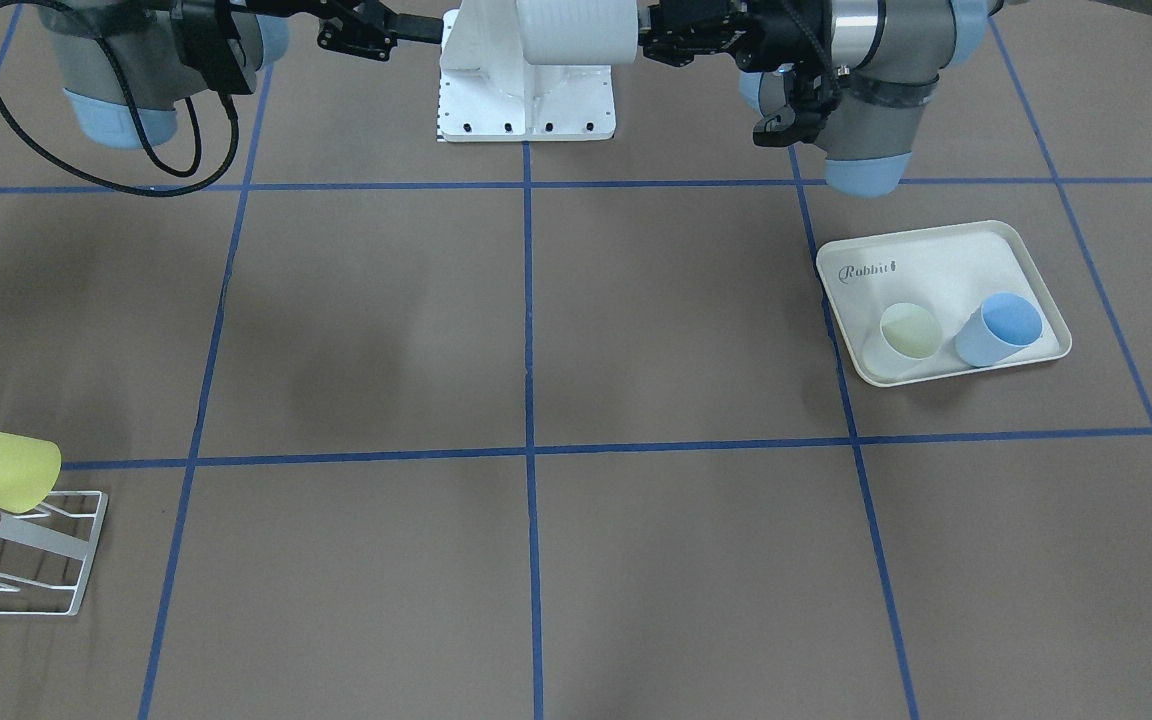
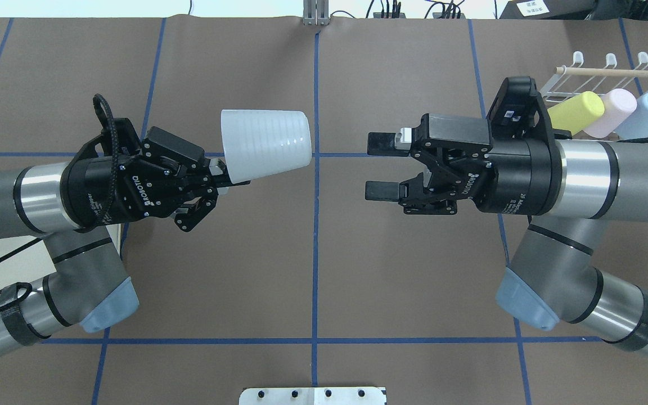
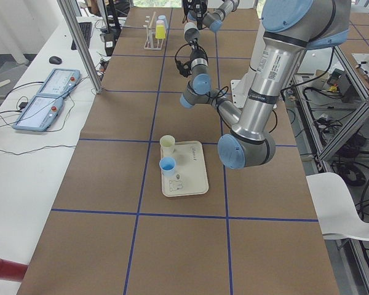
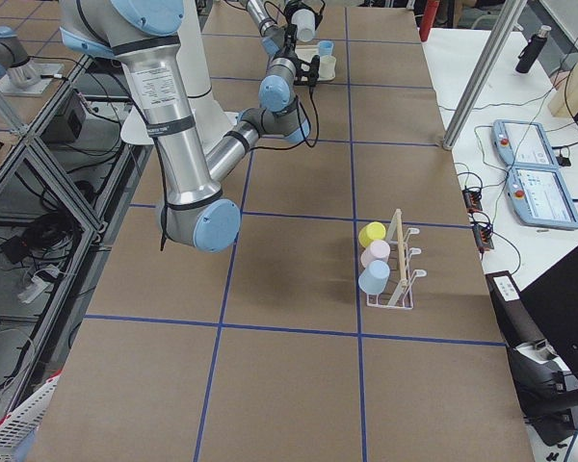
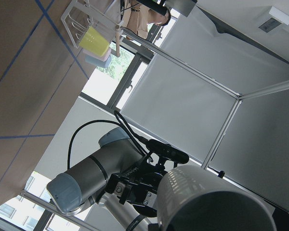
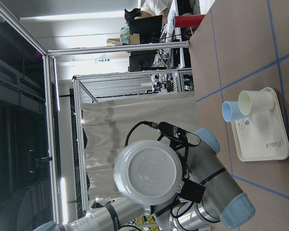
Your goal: Transfer IKEA cup to right arm and place on rack
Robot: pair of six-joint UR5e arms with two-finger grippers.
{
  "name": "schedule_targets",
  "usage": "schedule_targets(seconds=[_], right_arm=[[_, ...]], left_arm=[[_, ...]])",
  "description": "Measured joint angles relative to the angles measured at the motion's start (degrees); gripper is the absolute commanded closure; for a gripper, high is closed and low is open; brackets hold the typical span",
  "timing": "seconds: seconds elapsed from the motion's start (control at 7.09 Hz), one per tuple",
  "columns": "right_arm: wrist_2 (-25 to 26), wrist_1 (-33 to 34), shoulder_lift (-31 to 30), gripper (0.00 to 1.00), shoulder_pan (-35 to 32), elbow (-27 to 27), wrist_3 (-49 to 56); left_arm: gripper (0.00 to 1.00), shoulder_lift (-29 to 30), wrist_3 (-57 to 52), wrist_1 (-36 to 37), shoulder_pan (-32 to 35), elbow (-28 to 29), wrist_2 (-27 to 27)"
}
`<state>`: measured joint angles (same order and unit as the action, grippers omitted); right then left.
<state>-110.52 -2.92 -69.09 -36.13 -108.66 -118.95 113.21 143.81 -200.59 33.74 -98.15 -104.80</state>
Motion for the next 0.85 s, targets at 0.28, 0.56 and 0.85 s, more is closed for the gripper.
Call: schedule_targets(seconds=[0.28, 0.56, 0.85], right_arm=[[2.61, -0.01, 1.55, 0.00, 1.53, 1.06, 0.03], [3.74, -0.05, 2.36, 0.00, 2.63, 1.54, 0.04], [3.91, 0.03, 2.47, 0.00, 3.14, 1.60, -0.02]], left_arm=[[1.00, 0.55, 0.03, 0.08, -1.27, -0.11, 0.22], [1.00, 0.81, -0.02, 0.19, -2.65, -0.22, 0.29], [1.00, 1.30, -0.11, 0.20, -3.53, -0.13, 0.36]])
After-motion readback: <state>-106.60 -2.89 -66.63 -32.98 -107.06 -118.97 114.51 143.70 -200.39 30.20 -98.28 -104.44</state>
